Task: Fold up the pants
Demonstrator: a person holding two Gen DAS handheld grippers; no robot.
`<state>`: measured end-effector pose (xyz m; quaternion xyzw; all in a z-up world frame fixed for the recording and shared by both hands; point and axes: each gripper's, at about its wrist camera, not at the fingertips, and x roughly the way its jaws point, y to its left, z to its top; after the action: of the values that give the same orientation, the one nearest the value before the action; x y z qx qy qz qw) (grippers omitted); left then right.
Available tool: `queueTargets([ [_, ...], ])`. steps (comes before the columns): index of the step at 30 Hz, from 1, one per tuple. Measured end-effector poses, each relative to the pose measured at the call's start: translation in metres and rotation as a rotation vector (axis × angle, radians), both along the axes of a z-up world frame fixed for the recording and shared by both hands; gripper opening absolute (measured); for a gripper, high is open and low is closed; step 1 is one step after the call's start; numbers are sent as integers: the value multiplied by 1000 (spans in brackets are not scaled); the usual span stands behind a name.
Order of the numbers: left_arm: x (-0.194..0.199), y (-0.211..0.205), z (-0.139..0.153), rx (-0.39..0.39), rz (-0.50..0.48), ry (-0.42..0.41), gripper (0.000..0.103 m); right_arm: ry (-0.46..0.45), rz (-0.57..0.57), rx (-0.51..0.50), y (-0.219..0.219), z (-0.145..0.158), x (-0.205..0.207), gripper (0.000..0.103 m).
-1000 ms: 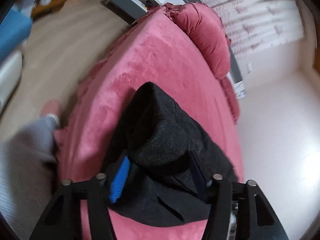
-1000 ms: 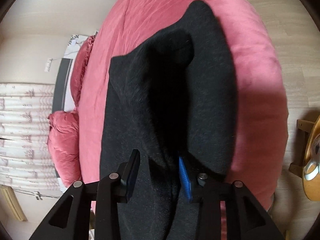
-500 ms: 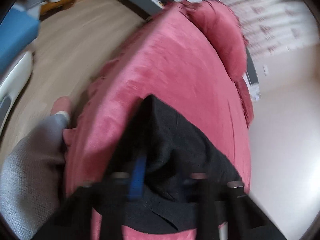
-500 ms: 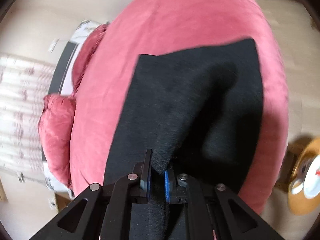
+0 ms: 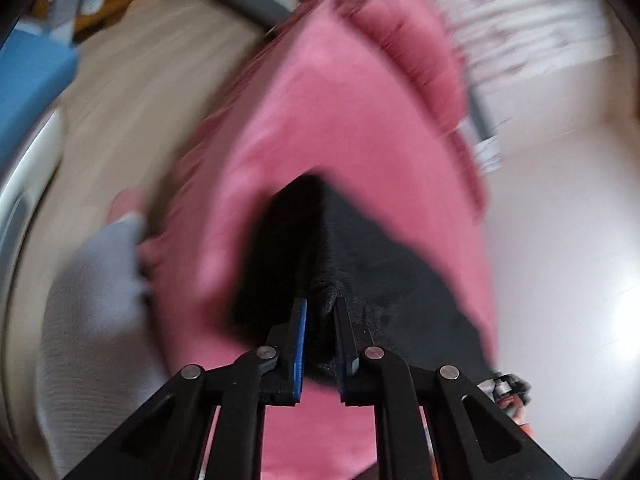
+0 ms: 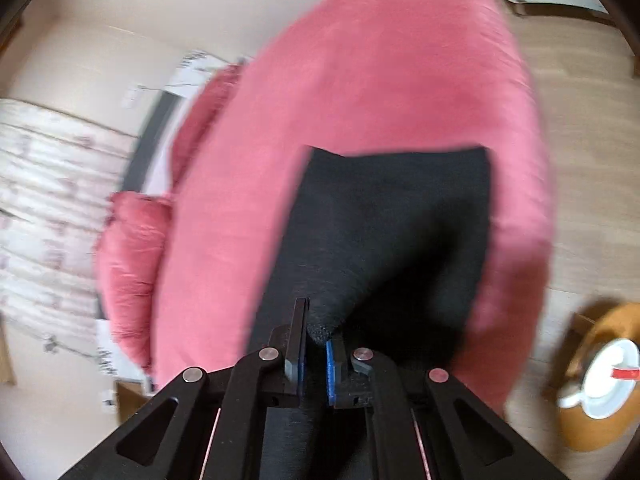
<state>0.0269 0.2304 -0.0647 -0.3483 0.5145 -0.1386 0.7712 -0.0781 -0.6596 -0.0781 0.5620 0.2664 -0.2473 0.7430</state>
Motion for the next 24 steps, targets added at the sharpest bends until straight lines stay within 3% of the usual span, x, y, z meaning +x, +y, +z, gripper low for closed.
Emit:
queueTargets([
  [3, -5, 9, -33, -34, 49, 52, 20, 47, -78, 101, -4, -49, -21, 6],
  [5, -5, 7, -30, 4, 63, 52, 39, 27, -125, 173, -3, -71, -28, 6],
  [7, -5, 6, -18, 66, 53, 30, 49, -1, -146, 180, -3, -76, -24, 6],
  [9, -4, 4, 3, 150, 79, -9, 50, 19, -123, 146, -4, -72, -17, 8],
  [12, -6, -5, 44, 232, 138, -201, 59, -1, -89, 125, -1, -67, -10, 15],
  [13, -5, -20, 53, 246, 109, -254, 65, -11, -82, 124, -4, -66, -13, 20],
  [15, 0, -69, 58, 268, -41, -323, 67, -67, -92, 123, -6, -63, -17, 38],
  [19, 13, -150, 31, 291, -301, -337, 68, -156, -132, 123, -9, -60, -29, 45],
  [21, 22, -178, 5, 421, -387, -302, 67, -162, -143, 110, -18, -60, -29, 47],
  [24, 22, -179, -19, 497, -446, -300, 59, -203, -168, 110, -33, -58, -27, 47],
])
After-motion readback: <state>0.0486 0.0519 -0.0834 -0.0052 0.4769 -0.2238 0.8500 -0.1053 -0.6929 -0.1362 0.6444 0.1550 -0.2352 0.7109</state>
